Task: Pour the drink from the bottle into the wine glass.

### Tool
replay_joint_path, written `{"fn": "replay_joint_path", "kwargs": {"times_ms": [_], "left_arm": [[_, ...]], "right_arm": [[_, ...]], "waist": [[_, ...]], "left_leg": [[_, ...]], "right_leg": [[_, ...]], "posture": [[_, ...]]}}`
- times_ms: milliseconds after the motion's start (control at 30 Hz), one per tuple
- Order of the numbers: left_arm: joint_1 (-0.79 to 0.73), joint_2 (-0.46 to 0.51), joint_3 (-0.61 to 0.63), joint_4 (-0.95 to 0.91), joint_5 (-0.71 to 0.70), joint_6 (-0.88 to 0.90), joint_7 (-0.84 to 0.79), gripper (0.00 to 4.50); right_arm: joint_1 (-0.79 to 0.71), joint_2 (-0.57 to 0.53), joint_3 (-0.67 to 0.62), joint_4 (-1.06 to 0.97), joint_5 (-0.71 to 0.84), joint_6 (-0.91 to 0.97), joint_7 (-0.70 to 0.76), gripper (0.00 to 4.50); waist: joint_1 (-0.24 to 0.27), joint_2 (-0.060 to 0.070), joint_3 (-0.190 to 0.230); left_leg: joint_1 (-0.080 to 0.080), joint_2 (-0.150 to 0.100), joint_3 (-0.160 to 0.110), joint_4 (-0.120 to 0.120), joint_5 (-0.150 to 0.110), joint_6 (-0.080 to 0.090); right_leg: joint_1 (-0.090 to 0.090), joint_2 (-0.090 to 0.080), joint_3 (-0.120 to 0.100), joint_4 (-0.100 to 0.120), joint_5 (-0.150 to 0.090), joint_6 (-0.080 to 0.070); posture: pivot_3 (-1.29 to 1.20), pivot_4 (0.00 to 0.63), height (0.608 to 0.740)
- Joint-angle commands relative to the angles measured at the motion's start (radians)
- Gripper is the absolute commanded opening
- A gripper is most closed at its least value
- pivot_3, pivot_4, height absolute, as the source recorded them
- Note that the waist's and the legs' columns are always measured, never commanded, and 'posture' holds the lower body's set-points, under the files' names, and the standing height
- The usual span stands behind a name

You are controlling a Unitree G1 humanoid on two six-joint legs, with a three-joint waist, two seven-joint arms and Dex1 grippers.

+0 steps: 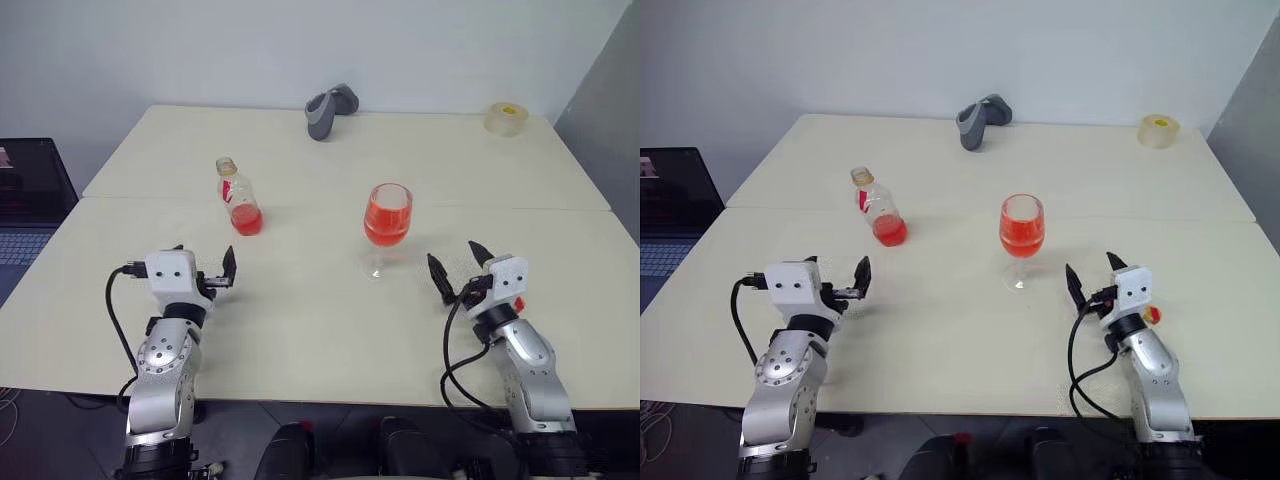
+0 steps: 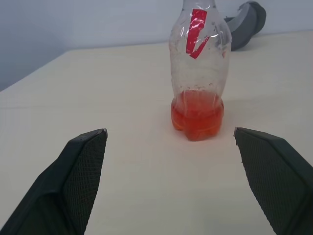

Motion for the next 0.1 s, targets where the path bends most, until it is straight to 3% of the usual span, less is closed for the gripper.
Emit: {"fn": "replay_joint_path", "kwargs": {"times_ms": [33,100], "left_arm": [[0.01,0.013,0.002,-0.01,0.022,-0.047,-0.011,4.45],[0.016,0.023,-0.002,0.003,0.033,-0.066,-0.023,4.45]], "right_arm": [[-0.016,-0.005,-0.015,-0.004,0.002,-0.036,-0.001,4.5],[-0.02,-0.005,-0.014,0.002,0.001,-0.038,0.0,4.5]], "waist": [[0.0,0.0,0.0],[0.0,0.0,0.0]], "left_leg": [[0.001,0.0,0.0,-0.001,0.0,0.0],[0.003,0.0,0.0,-0.001,0.0,0.0]], "right_leg": [[0.001,0.0,0.0,0.0,0.0,0.0],[0.003,0.0,0.0,-0.001,0.0,0.0]], "posture": [[0.0,0.15,0.74],[0.0,0.15,0.74]]}}
